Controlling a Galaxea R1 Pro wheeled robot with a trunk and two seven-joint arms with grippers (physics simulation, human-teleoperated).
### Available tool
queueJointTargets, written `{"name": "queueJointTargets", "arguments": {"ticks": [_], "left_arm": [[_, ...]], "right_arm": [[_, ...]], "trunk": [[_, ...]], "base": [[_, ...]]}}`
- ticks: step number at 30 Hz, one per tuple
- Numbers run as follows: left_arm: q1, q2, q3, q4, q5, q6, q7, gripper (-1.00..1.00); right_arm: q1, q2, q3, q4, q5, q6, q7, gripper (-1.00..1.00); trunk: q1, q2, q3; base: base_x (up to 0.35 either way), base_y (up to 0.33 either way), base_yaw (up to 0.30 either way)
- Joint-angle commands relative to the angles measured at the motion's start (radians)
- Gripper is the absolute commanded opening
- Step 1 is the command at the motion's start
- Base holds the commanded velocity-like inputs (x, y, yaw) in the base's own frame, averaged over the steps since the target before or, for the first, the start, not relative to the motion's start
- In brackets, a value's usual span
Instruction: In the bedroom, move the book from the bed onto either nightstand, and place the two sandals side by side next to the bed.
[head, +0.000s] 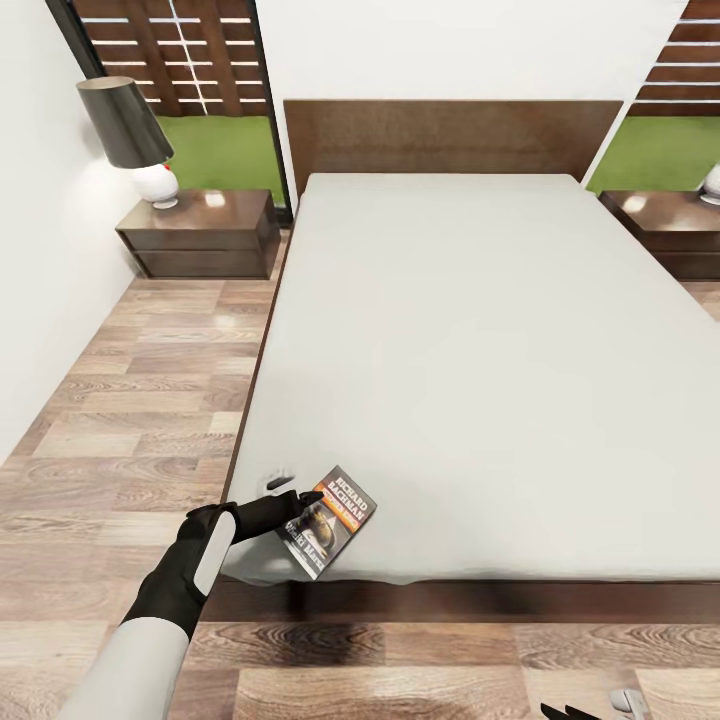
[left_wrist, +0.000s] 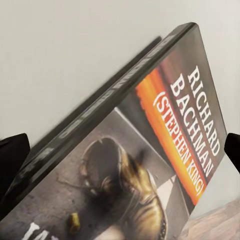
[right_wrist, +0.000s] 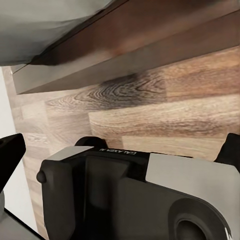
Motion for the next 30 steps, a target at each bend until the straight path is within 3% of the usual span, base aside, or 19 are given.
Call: {"name": "queueJointTargets", "arguments": {"ticks": [1, 30], "left_arm": [[0.0, -0.001, 0.004, 0.0, -0.006, 0.008, -0.001, 1.0], [0.0, -0.001, 0.005, 0.0, -0.006, 0.008, -0.001, 1.0]], "right_arm": [[-0.001, 0.0, -0.004, 0.001, 0.002, 0.002, 0.003, 1.0], [-0.001, 0.0, -0.003, 0.0, 0.002, 0.002, 0.001, 1.0]], "trunk": [[0.0, 0.0, -0.001], [0.0, 0.0, -0.001]], "base": [[-0.032, 0.0, 0.0], [-0.078, 0.0, 0.0]]}}
